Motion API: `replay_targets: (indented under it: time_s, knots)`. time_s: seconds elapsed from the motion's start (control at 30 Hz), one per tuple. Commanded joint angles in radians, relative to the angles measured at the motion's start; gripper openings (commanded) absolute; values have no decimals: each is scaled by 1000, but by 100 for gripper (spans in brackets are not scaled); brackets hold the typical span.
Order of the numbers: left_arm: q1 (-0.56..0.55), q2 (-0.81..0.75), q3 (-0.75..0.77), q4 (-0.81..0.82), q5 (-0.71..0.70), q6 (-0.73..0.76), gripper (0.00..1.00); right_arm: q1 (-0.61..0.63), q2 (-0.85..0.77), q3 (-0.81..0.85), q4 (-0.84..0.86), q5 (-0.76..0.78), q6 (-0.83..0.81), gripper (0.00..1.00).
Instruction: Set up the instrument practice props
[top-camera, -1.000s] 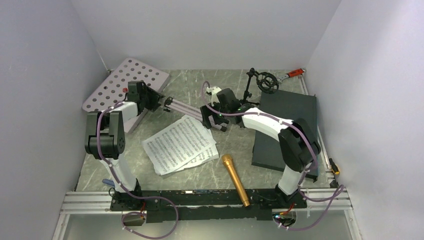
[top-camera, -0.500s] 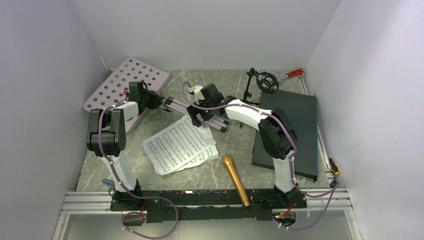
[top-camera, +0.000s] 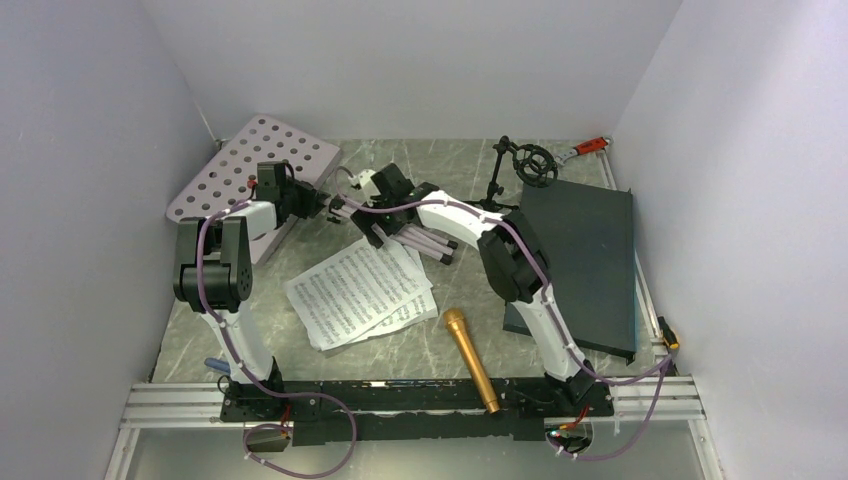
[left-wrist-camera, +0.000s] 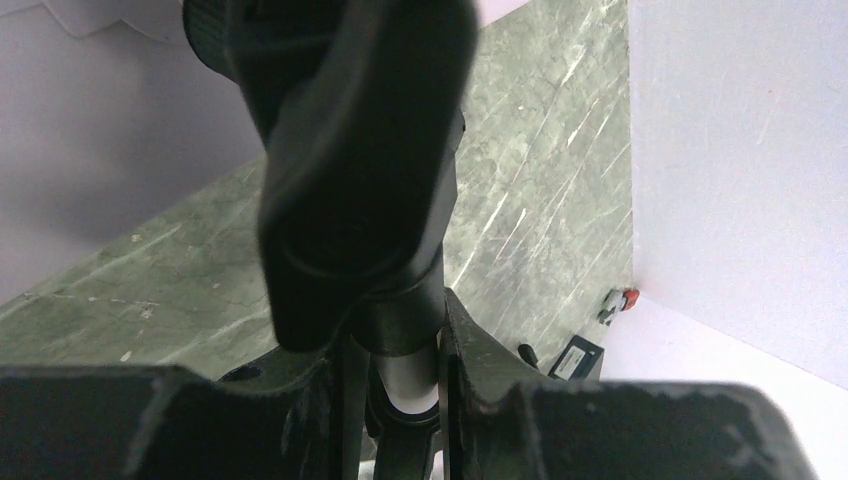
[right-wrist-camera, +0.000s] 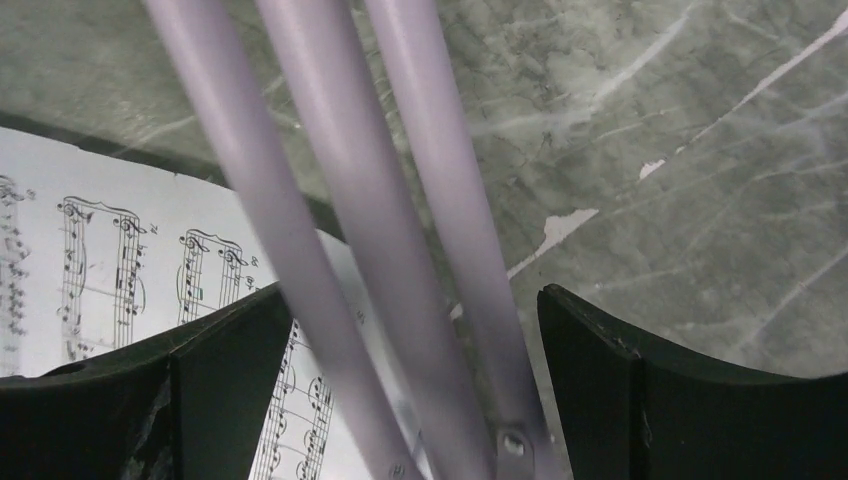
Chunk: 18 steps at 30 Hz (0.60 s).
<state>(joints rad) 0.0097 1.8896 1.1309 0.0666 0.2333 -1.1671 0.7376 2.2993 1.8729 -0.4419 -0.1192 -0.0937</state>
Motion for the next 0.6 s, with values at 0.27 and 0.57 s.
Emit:
replay_targets:
  time_s: [0.27,0.57]
  knots:
    - [-3,-13,75,51,95,119,3,0,115,235,-26,-51,-10,94]
    - [-2,-31,61,61,115,126,3,-4,104,200,68,-86,40,98]
